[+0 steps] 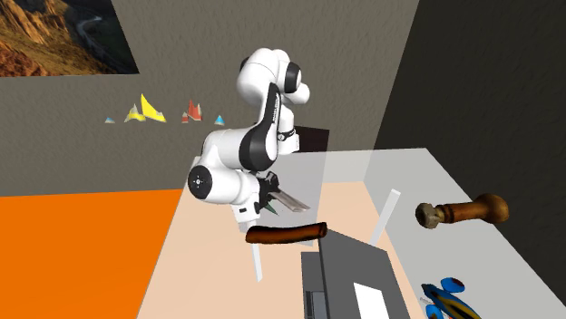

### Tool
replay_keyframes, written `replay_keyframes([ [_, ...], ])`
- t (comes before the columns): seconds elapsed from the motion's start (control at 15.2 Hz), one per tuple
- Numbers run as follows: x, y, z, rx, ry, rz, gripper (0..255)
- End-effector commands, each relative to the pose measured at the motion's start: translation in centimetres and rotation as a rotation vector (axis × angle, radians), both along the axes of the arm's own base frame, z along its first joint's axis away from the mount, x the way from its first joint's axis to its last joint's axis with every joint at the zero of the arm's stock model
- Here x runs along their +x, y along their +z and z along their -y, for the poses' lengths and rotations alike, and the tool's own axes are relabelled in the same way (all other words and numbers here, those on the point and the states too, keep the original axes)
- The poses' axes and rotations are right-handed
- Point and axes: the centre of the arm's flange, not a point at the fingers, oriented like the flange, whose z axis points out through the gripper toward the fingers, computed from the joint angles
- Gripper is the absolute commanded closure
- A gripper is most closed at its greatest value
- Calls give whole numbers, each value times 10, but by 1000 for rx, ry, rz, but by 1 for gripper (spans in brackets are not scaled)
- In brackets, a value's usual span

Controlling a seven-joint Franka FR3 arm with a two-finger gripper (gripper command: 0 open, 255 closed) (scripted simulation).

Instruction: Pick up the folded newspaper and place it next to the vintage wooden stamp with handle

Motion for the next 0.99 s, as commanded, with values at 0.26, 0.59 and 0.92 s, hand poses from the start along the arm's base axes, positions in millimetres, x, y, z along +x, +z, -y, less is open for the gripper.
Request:
replay_keyframes([
  [0.26, 0, 31, 1, 0, 0, 0, 255],
  [0.59, 0, 58, 1, 0, 0, 0, 255],
  [0.92, 0, 84, 1, 0, 0, 0, 255],
])
